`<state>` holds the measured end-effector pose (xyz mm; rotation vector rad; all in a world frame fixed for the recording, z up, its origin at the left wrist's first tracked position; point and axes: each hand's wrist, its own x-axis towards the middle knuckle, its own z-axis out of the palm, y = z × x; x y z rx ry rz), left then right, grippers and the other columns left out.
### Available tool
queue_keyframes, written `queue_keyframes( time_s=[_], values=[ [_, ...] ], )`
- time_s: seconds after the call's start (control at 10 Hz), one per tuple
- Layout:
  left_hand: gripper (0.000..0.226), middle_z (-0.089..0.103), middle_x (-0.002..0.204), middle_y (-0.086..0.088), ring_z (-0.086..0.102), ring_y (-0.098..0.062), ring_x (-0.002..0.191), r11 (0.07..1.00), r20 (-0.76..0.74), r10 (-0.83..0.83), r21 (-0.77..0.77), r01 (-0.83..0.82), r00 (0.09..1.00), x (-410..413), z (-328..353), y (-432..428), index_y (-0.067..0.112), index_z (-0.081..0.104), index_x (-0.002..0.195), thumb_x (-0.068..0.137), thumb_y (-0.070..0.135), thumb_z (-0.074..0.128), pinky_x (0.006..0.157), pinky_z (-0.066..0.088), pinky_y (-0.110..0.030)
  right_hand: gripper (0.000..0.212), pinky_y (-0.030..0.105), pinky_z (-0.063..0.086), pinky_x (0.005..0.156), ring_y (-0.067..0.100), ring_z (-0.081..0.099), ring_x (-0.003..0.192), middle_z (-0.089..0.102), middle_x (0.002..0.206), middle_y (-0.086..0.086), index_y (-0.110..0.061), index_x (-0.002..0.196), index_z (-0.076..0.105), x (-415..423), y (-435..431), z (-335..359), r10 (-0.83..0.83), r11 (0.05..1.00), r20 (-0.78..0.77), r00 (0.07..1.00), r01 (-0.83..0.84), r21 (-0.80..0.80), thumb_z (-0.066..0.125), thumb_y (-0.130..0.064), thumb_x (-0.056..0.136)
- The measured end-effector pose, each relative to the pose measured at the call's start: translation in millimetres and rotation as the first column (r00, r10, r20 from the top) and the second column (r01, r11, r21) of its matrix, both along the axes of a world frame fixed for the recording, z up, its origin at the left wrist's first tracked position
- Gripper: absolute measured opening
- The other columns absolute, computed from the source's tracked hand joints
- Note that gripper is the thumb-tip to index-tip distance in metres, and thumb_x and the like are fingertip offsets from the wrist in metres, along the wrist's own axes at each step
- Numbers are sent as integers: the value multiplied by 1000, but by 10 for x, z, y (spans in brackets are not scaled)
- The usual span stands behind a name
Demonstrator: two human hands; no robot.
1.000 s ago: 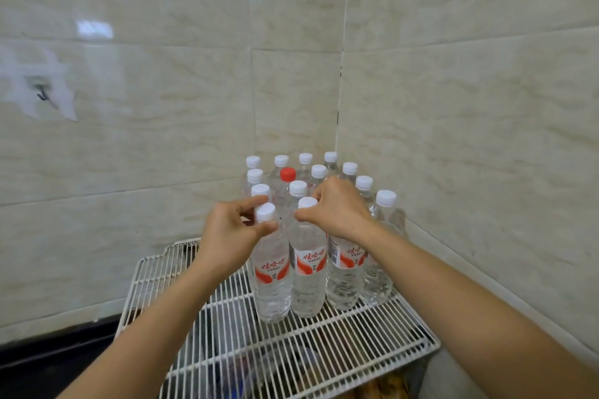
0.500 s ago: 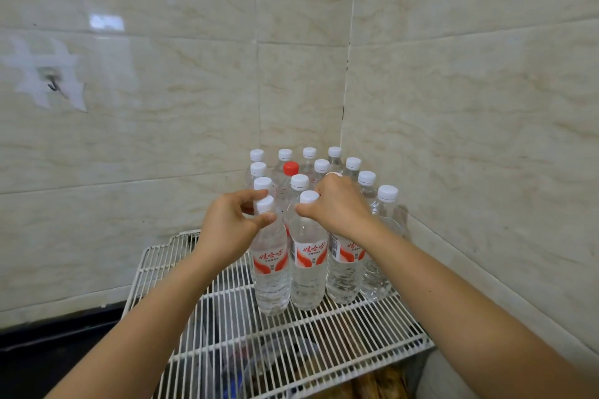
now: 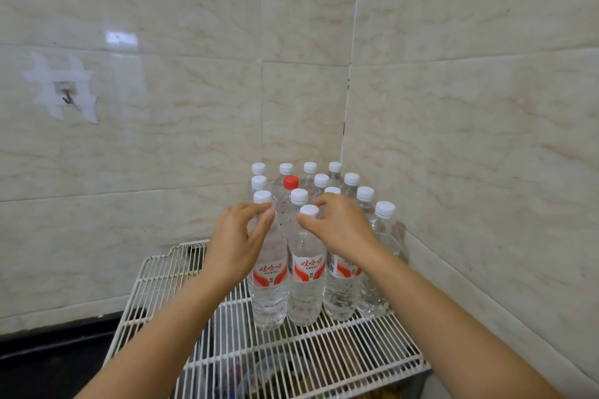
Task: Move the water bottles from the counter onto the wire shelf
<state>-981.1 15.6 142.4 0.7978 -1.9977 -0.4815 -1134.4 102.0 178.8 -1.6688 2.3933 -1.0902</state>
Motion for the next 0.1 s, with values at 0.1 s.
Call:
queue_keyframes(
  time_s=[0.1],
  values=[
    [34,68,111,10,59,-13,106,999,-94,21,43,-17,995,-56,-53,-38,27,67,113,89,45,51,85,54,-42,35,36,52,71,15,61,72,60,71,-5,-11,105,68,-28,78,64,-8,984,123,992,30,-178,65,-40,86]
  ],
)
